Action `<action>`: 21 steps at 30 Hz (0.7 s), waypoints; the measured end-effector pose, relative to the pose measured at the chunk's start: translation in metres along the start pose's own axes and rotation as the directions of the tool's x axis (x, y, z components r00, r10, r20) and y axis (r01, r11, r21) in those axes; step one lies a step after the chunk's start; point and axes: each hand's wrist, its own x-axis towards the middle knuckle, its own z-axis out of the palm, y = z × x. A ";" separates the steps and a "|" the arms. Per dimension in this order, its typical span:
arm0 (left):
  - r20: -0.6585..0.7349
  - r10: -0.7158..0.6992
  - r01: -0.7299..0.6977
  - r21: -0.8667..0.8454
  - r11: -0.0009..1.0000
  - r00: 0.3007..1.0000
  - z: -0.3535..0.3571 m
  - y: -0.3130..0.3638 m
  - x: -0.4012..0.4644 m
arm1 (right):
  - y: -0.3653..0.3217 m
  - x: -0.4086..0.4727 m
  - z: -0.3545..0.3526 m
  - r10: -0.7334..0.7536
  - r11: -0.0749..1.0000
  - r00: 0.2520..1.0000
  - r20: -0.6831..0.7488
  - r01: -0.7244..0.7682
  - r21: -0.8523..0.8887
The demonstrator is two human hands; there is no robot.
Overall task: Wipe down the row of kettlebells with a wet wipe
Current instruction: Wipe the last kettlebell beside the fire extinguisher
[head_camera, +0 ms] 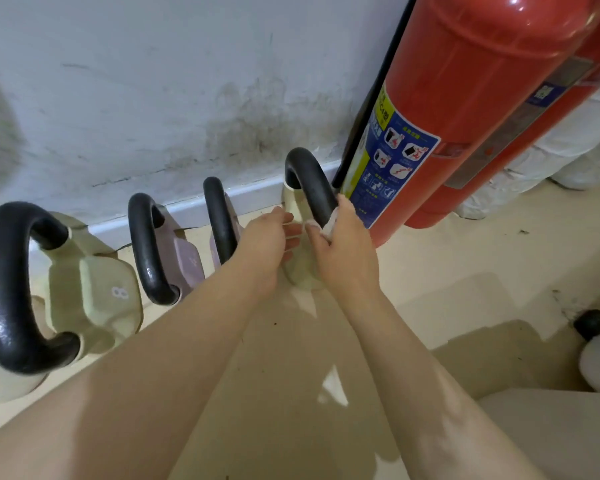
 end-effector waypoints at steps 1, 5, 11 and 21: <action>0.000 0.004 -0.004 -0.013 1.000 1.000 0.001 0.001 -0.002 | 0.000 -0.009 0.002 -0.033 0.999 0.999 0.007 0.033 -0.037; -0.020 0.049 -0.050 -0.049 0.998 0.999 0.003 0.009 -0.002 | -0.002 0.007 0.003 -0.244 0.917 0.966 0.082 0.257 -0.306; 0.001 0.013 -0.013 0.009 1.000 1.000 0.003 0.007 -0.011 | 0.000 0.024 -0.013 -0.343 0.853 0.890 0.301 0.429 -0.298; 0.069 0.088 -0.087 -0.018 0.996 0.994 0.017 0.015 -0.004 | -0.001 0.036 -0.022 -0.112 0.969 0.930 0.351 0.025 0.244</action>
